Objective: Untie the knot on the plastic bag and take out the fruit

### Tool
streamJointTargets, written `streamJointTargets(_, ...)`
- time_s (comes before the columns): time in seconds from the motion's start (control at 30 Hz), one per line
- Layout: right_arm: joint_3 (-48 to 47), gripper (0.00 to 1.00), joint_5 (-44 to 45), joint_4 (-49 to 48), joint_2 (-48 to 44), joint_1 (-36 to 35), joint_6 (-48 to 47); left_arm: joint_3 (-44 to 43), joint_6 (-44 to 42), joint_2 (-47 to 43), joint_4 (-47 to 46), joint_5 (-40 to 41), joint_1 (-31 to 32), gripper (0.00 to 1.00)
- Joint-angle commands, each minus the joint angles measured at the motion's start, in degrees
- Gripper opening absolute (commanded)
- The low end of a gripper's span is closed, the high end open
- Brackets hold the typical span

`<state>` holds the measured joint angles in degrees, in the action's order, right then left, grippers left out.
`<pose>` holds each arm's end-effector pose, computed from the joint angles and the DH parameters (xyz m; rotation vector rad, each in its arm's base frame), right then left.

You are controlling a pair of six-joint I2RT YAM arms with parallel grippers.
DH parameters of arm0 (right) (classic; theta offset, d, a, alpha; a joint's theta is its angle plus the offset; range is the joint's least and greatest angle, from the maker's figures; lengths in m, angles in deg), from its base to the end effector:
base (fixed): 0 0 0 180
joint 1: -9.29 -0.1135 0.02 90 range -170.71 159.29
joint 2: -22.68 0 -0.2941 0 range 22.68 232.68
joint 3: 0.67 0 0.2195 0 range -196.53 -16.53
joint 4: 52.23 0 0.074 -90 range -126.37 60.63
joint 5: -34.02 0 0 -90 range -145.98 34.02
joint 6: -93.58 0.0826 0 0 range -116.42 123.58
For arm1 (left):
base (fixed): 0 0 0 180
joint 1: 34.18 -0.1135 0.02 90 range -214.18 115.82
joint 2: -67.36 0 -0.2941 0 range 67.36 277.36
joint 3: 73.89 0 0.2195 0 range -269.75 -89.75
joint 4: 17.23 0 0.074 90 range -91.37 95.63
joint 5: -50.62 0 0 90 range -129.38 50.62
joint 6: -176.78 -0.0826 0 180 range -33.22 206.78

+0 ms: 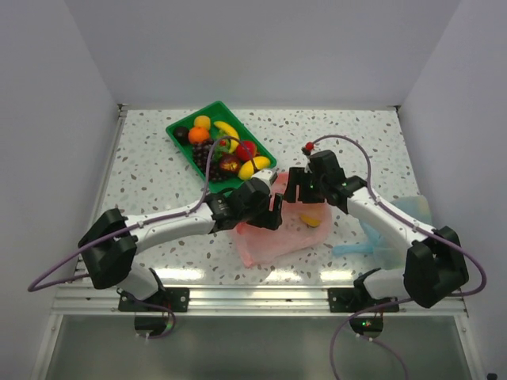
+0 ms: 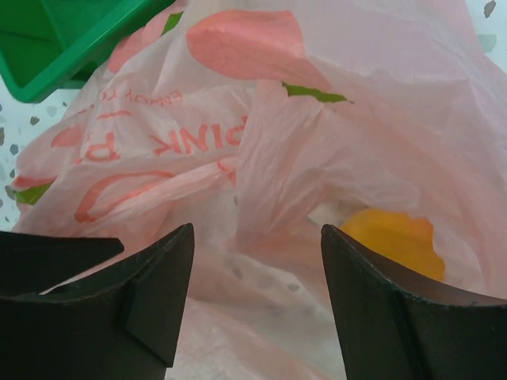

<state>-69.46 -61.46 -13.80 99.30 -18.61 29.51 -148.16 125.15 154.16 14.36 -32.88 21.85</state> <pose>0.2415 0.1368 0.2568 -0.0890 2.4452 0.5489 0.1921 -0.2684 0.2509 0.3163 2.4174 -0.6629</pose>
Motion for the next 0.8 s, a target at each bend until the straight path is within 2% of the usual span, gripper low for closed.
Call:
streamJointTargets(0.0,-0.34,0.67,4.15,-6.39,2.82,-0.49,2.80,1.19,-0.22,0.91,-4.30,-0.44,0.31,0.77)
streamJointTargets(0.13,-1.03,0.56,4.86,-6.84,5.38,-0.49,3.42,1.90,0.04,1.79,-5.00,0.00,0.31,0.77)
streamJointTargets(0.27,-3.32,0.26,6.78,-1.94,2.75,-0.49,0.53,2.25,1.09,2.58,-3.78,1.14,0.31,0.77)
streamJointTargets(0.3,-4.02,0.16,8.19,-0.61,2.14,-0.49,-0.44,2.25,1.35,2.84,-3.42,1.67,0.31,0.77)
streamJointTargets(0.43,-6.40,0.00,13.29,6.51,-1.03,-0.40,-6.76,2.43,1.88,3.72,-2.63,2.29,0.31,0.77)
streamJointTargets(0.6,-4.56,0.00,17.51,10.65,-6.91,-0.49,-8.36,2.16,2.50,3.90,-1.23,3.95,0.22,0.77)
streamJointTargets(0.77,-0.87,0.00,26.98,12.15,-11.31,0.21,-7.21,1.90,2.94,5.04,0.36,5.01,0.22,0.77)
